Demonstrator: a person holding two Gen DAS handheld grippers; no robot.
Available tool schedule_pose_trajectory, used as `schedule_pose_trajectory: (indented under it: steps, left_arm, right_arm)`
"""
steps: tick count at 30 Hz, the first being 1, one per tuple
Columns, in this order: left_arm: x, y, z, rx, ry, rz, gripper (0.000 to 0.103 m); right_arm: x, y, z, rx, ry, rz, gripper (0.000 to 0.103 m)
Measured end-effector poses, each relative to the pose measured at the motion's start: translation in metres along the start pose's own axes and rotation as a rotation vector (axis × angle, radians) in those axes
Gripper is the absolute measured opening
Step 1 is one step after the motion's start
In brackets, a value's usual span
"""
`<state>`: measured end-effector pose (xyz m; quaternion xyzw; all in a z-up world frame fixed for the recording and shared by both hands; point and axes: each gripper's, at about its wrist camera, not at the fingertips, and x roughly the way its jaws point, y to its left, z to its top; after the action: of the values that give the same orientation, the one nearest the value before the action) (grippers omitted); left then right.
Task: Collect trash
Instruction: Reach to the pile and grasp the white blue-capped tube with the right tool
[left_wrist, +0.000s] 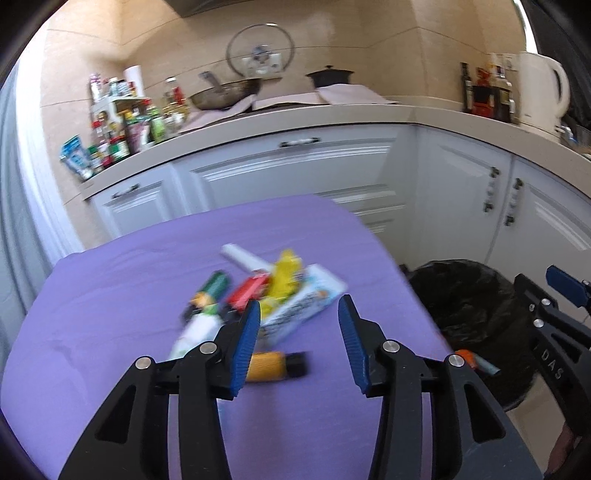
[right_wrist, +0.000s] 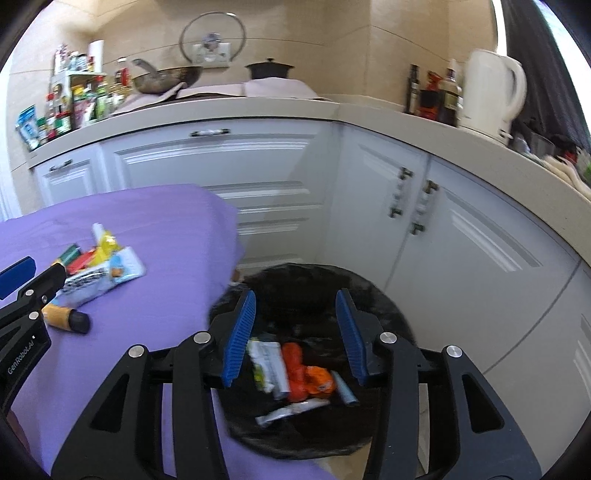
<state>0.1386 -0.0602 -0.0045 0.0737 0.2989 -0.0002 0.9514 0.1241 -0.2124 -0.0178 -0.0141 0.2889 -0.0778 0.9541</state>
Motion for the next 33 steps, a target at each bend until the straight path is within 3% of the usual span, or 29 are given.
schedule_pose_trajectory:
  steps: [22,26,33]
  left_arm:
    - [-0.008,0.157,-0.036,-0.162,0.030,0.268,0.049]
    - [-0.005,0.180,-0.042,-0.204,0.046,0.293,0.049]
    - [-0.001,0.196,-0.048,-0.223,0.057,0.310,0.050]
  right_arm:
    - [0.000,0.143,0.019,-0.159,0.014,0.196,0.045]
    - [0.010,0.159,0.021,-0.149,0.046,0.212,0.051]
    - [0.028,0.176,0.019,-0.152,0.102,0.190,0.053]
